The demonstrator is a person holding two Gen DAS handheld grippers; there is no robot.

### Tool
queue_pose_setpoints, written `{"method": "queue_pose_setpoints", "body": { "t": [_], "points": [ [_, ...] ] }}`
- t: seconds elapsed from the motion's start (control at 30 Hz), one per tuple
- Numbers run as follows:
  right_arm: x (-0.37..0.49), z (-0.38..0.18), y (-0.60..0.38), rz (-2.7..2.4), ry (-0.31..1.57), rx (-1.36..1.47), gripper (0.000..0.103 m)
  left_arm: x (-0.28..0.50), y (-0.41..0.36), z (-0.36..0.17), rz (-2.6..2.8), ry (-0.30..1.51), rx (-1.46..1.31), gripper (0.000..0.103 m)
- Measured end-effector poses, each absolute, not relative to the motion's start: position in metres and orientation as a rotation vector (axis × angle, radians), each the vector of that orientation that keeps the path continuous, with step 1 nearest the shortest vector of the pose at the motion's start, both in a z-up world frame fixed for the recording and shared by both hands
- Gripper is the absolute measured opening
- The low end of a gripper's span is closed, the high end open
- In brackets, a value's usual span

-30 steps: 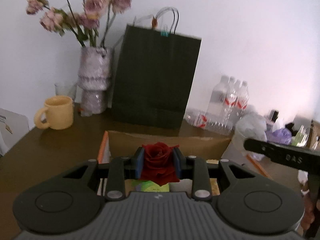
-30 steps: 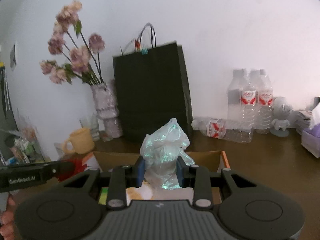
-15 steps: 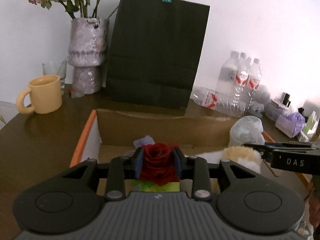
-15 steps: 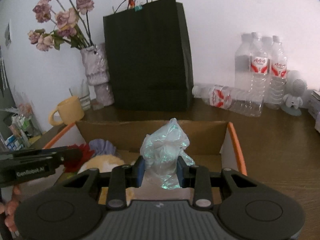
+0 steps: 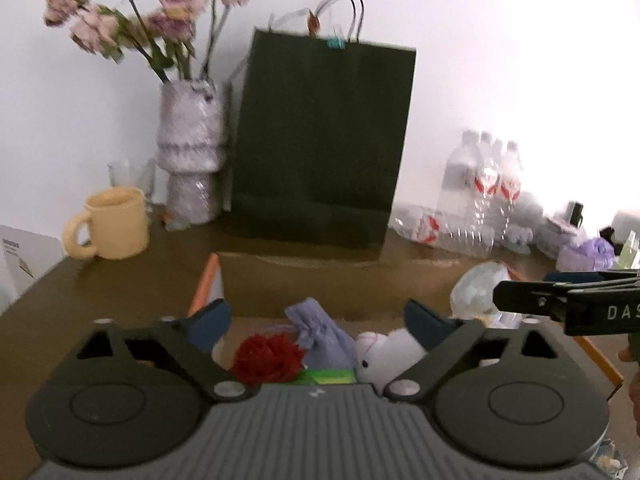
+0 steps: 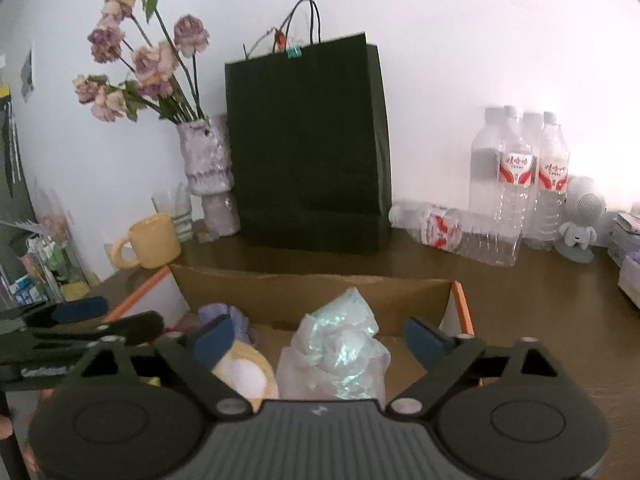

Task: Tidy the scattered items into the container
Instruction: 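Withdraw both tools from the cardboard box toward the remaining items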

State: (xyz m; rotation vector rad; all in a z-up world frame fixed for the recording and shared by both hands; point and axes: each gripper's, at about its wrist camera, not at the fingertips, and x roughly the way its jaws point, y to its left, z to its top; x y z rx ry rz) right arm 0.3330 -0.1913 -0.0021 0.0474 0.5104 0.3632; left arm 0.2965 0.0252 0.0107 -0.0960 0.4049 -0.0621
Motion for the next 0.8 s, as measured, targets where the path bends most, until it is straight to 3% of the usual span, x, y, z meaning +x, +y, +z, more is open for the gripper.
{"method": "queue_pose_setpoints", "body": {
  "t": [0.53,0.8],
  "points": [
    [0.193,0.035,-0.194,0.351,0.364,0.020,0.103,0.170,0.026,0.035,-0.082,0.358,-0.062,0.103],
    [0.114,0.029,-0.192,0.387,0.395,0.021,0.103,0.093,0.028,0.035,-0.086,0.386,-0.049,0.103]
  ]
}}
